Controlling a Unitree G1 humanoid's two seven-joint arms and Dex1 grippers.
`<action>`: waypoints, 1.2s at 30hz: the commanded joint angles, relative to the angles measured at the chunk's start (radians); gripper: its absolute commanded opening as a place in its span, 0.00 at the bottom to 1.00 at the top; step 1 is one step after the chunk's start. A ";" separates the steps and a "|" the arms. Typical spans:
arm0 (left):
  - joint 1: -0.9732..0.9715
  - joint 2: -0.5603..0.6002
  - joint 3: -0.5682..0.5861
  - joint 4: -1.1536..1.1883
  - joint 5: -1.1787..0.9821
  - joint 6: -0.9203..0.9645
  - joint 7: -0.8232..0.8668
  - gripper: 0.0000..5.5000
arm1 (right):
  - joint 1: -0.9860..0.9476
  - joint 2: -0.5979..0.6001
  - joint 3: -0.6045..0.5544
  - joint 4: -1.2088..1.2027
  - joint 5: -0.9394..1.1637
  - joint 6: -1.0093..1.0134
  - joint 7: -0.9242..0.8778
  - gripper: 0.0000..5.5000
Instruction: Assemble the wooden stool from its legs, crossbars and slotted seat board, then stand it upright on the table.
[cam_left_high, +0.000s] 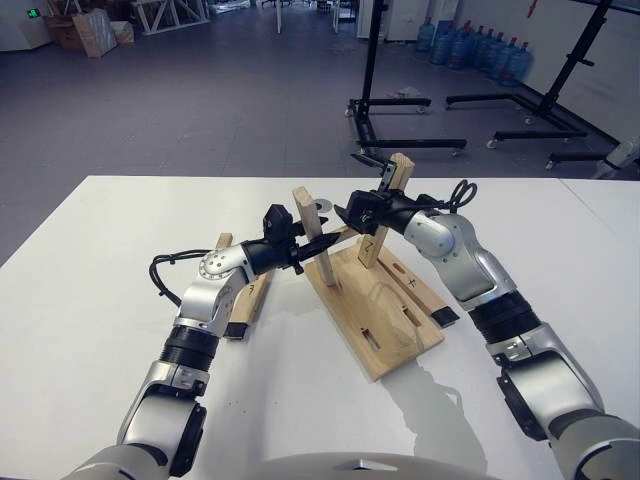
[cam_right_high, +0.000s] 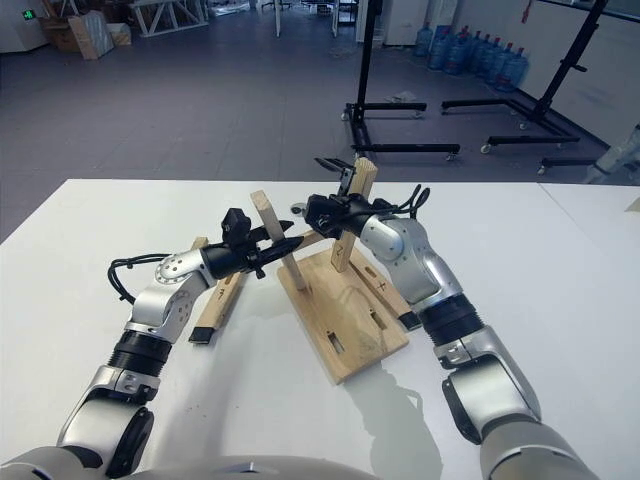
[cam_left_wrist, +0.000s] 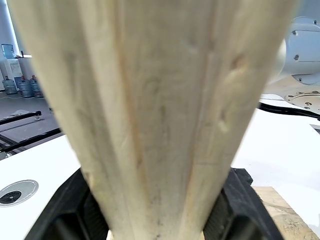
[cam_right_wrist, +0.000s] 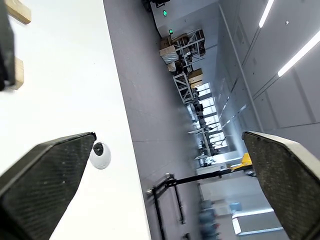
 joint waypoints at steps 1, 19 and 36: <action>0.016 0.009 -0.021 0.003 0.040 -0.008 0.006 0.37 | 0.137 -0.025 0.080 0.085 -0.060 0.000 0.034 0.98; 0.132 0.137 0.027 -0.198 0.046 0.054 0.013 0.81 | 0.004 0.004 -0.026 0.015 0.010 0.063 0.022 0.98; 0.279 0.188 0.461 -0.468 -0.148 0.550 0.553 0.96 | -0.418 0.047 -0.365 -0.136 0.274 0.336 0.030 0.98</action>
